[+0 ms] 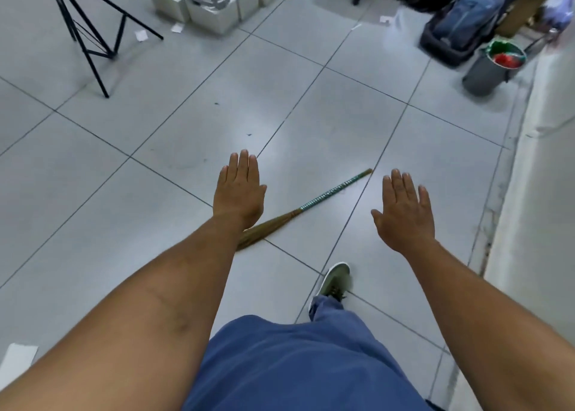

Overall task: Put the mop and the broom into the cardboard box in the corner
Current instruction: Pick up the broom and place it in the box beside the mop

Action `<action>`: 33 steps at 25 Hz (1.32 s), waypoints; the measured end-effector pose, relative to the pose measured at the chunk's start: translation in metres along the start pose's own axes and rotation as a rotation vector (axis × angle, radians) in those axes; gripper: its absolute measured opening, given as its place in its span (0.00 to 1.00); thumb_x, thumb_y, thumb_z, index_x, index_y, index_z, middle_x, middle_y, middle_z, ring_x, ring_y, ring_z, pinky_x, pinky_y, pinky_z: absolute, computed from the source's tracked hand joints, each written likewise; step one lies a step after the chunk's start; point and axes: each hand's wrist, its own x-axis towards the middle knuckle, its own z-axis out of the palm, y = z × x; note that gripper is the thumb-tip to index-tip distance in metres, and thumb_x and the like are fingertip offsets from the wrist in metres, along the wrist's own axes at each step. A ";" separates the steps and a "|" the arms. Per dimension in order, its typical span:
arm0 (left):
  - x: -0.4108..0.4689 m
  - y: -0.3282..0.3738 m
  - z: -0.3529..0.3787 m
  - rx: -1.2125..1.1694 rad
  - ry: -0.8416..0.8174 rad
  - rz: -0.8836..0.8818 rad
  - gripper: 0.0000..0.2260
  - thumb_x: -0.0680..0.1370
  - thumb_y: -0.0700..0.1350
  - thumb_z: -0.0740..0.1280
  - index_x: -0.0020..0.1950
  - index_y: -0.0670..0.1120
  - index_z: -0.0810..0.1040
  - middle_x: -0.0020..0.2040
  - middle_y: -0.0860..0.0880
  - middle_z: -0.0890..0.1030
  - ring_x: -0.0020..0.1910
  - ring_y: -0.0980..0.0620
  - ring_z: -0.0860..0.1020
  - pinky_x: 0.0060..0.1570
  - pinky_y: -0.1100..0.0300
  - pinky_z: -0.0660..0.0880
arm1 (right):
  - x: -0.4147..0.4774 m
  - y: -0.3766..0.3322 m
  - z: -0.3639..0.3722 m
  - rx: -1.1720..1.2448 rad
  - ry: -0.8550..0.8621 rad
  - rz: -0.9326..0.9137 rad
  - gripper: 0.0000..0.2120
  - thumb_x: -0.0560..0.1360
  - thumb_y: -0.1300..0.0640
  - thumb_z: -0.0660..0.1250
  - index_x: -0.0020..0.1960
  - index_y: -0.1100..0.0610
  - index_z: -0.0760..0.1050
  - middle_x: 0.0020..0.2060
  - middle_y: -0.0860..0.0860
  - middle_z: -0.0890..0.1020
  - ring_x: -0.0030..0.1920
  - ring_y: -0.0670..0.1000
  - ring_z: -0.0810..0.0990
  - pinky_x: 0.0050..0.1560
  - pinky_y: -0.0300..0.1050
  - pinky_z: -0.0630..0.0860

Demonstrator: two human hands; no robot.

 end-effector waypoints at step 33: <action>0.383 0.136 0.304 -0.258 -0.513 -0.388 0.28 0.83 0.50 0.52 0.78 0.43 0.44 0.80 0.43 0.50 0.78 0.42 0.48 0.76 0.47 0.50 | 0.484 0.108 0.291 0.139 -0.469 -0.553 0.25 0.78 0.56 0.61 0.74 0.59 0.62 0.76 0.58 0.61 0.76 0.59 0.56 0.74 0.58 0.55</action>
